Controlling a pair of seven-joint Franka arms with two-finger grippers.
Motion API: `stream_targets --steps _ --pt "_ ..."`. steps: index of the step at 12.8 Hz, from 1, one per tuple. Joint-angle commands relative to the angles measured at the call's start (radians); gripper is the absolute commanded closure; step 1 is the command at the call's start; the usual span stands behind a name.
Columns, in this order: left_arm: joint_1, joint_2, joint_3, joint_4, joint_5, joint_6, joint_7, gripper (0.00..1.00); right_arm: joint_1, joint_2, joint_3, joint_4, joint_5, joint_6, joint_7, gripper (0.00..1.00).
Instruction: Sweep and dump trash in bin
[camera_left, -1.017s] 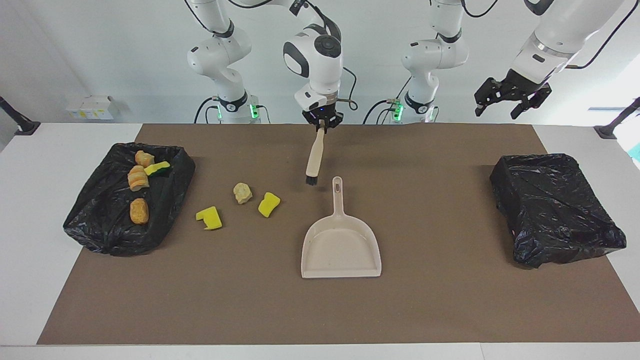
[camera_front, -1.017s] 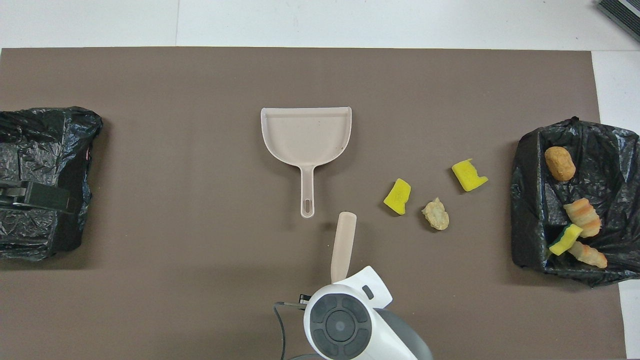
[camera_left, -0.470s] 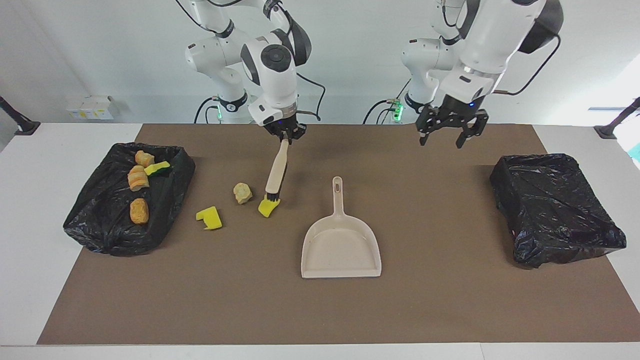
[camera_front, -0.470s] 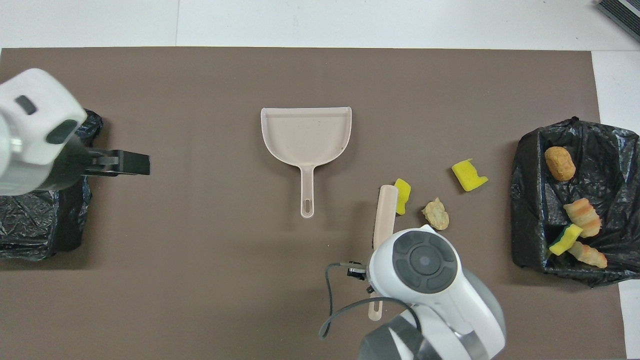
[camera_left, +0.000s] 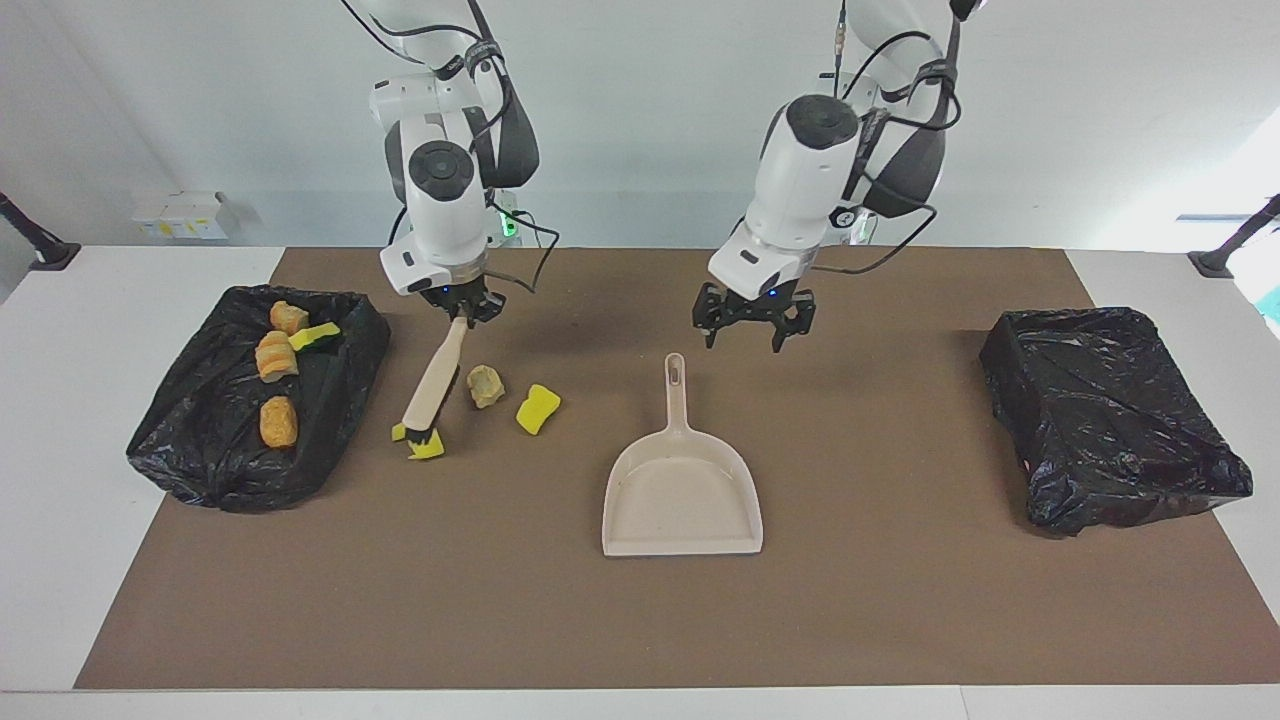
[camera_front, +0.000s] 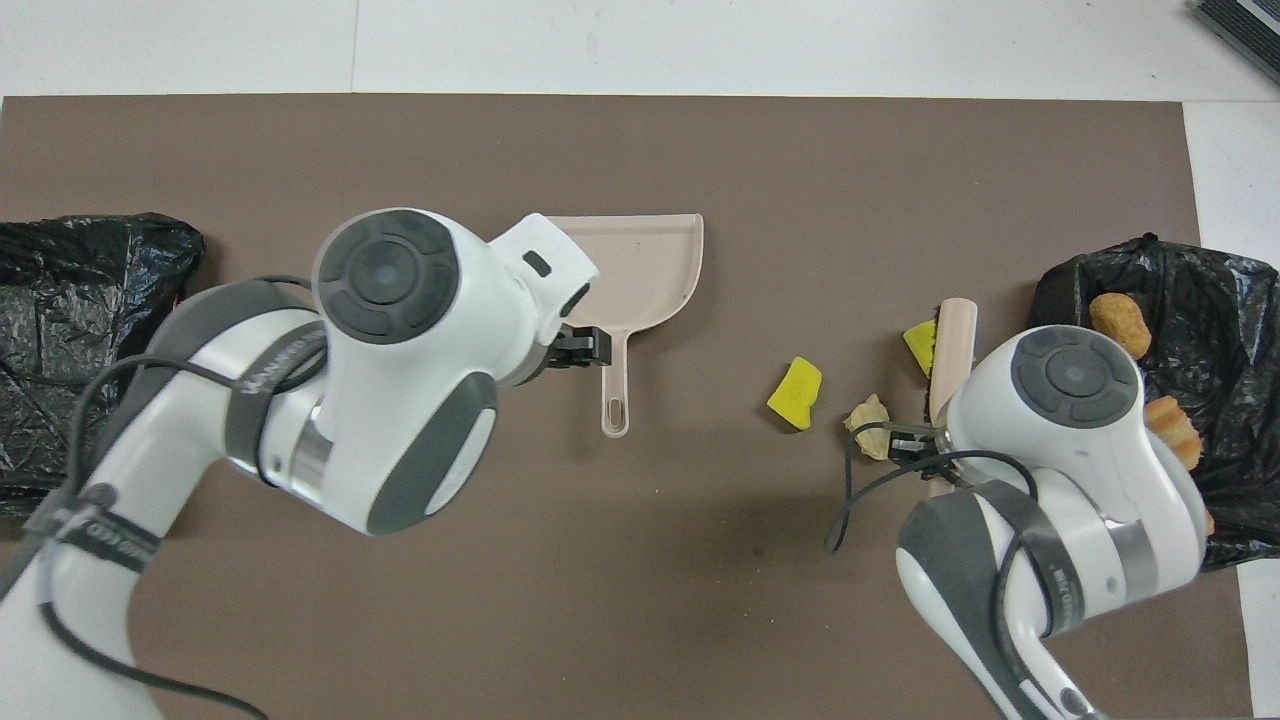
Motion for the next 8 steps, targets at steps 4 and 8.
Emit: stream_targets --steps 4,8 --pt "-0.066 0.075 0.017 -0.111 0.028 0.223 -0.084 0.0 -0.18 0.017 0.016 -0.025 -0.078 0.05 -0.389 1.0" --pt "-0.085 0.111 0.017 -0.114 0.073 0.265 -0.083 0.0 -0.202 0.057 0.017 -0.037 -0.092 0.102 -0.4 1.0"
